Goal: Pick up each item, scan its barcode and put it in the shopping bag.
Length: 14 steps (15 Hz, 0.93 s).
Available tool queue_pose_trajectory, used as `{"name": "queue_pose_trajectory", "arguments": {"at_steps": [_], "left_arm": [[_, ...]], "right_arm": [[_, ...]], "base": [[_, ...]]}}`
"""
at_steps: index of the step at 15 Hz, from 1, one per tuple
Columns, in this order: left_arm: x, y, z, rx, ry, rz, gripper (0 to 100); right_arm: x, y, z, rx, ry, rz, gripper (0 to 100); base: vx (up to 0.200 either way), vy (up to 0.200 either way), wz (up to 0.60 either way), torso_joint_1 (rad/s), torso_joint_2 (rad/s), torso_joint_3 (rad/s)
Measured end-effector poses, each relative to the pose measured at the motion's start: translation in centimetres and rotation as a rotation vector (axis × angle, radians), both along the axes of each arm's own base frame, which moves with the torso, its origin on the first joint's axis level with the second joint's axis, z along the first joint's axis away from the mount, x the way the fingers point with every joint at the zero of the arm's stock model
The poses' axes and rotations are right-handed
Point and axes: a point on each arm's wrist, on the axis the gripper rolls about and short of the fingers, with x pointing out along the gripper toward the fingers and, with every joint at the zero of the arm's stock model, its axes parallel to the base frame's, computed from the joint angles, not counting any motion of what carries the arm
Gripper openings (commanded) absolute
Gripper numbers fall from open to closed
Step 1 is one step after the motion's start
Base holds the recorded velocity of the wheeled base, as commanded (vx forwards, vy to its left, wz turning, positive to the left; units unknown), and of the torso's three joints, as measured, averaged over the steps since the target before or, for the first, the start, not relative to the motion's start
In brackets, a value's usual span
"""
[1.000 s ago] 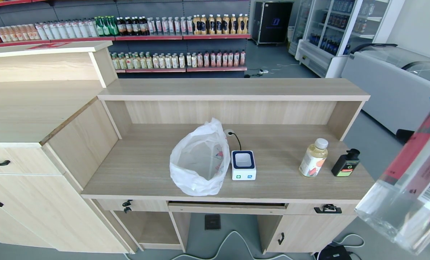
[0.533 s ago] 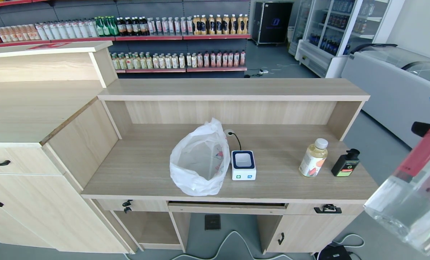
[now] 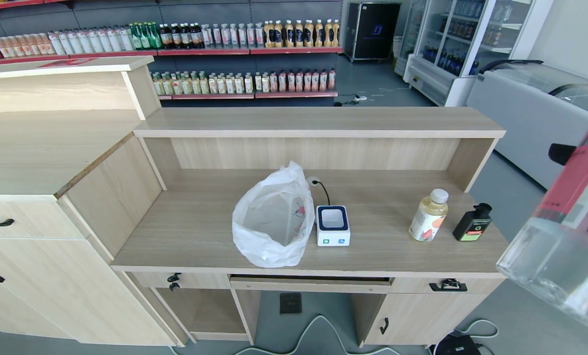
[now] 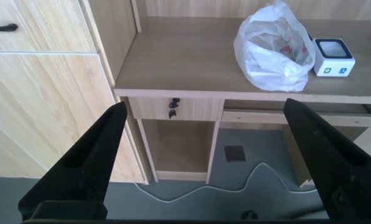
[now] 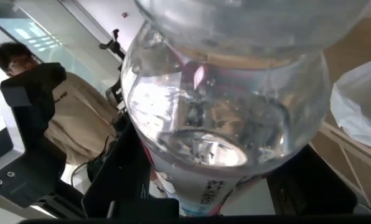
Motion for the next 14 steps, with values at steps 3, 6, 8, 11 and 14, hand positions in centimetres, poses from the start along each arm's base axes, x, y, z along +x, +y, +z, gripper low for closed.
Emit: {"name": "queue_pose_trajectory", "arguments": {"at_steps": [3,6,8,11,14], "left_arm": [[0.0,0.0,0.0,0.000,0.000,0.000,100],[0.0,0.0,0.0,0.000,0.000,0.000,100],[0.0,0.0,0.0,0.000,0.000,0.000,100],[0.0,0.0,0.0,0.000,0.000,0.001,100],[0.0,0.0,0.0,0.000,0.000,0.001,100]], "right_arm": [[0.5,-0.2,-0.6,-0.004,0.028,-0.015,0],[0.3,-0.3,-0.9,-0.006,0.039,-0.019,0],[0.2,-0.3,-1.2,-0.017,0.015,-0.024,0],[-0.2,-0.3,-2.0,-0.042,-0.037,-0.036,0],[-0.7,-0.4,-2.1,-0.042,-0.043,-0.036,0]], "base": [[0.000,0.000,0.00,0.000,0.00,0.000],[0.000,0.000,0.00,0.000,0.00,0.000],[0.000,0.000,0.00,0.000,0.00,0.000],[0.000,0.000,0.00,0.000,0.00,0.000],[0.000,0.000,0.00,0.000,0.00,0.000]]}}
